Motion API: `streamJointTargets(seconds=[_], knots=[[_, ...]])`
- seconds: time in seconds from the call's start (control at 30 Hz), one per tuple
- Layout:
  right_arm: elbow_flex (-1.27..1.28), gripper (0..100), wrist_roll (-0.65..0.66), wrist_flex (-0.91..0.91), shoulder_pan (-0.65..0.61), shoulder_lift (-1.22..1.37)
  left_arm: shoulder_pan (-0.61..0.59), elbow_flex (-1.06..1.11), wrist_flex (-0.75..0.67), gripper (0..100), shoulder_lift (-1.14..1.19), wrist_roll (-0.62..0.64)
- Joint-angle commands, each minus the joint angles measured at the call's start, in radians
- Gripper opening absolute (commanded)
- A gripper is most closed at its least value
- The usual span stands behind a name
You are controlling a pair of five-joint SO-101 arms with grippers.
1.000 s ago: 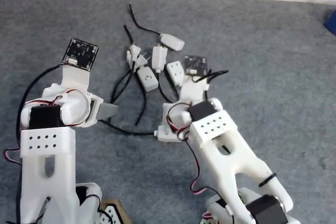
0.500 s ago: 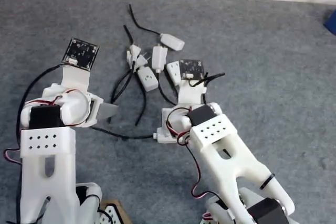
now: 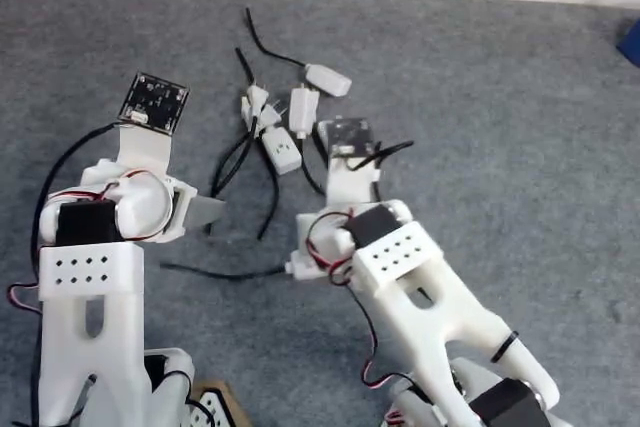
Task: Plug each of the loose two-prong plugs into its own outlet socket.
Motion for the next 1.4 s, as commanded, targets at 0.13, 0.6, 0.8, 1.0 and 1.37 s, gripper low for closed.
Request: streamJointTargets(seconds=[0.13, 0.6, 0.8, 1.0, 1.37], knots=[[-0.015, 0.5, 0.014, -0.044, -0.054, 0.286, -0.013, -0.005, 0.003, 38, -0.027, -0.009], [0.070, 0.5, 0.014, 0.015, -0.108, 0.085, -0.088, -0.013, -0.003, 38, -0.027, -0.043], [0.071, 0.9, 0.068, 0.013, -0.108, 0.045, -0.087, -0.013, -0.003, 38, -0.027, -0.043], [0.070, 0.9, 0.078, 0.019, -0.110, 0.036, -0.087, -0.013, -0.003, 38, -0.025, -0.043], [0.076, 0.6, 0.632, 0.015, -0.110, 0.036, -0.085, -0.008, -0.003, 38, -0.021, -0.043]])
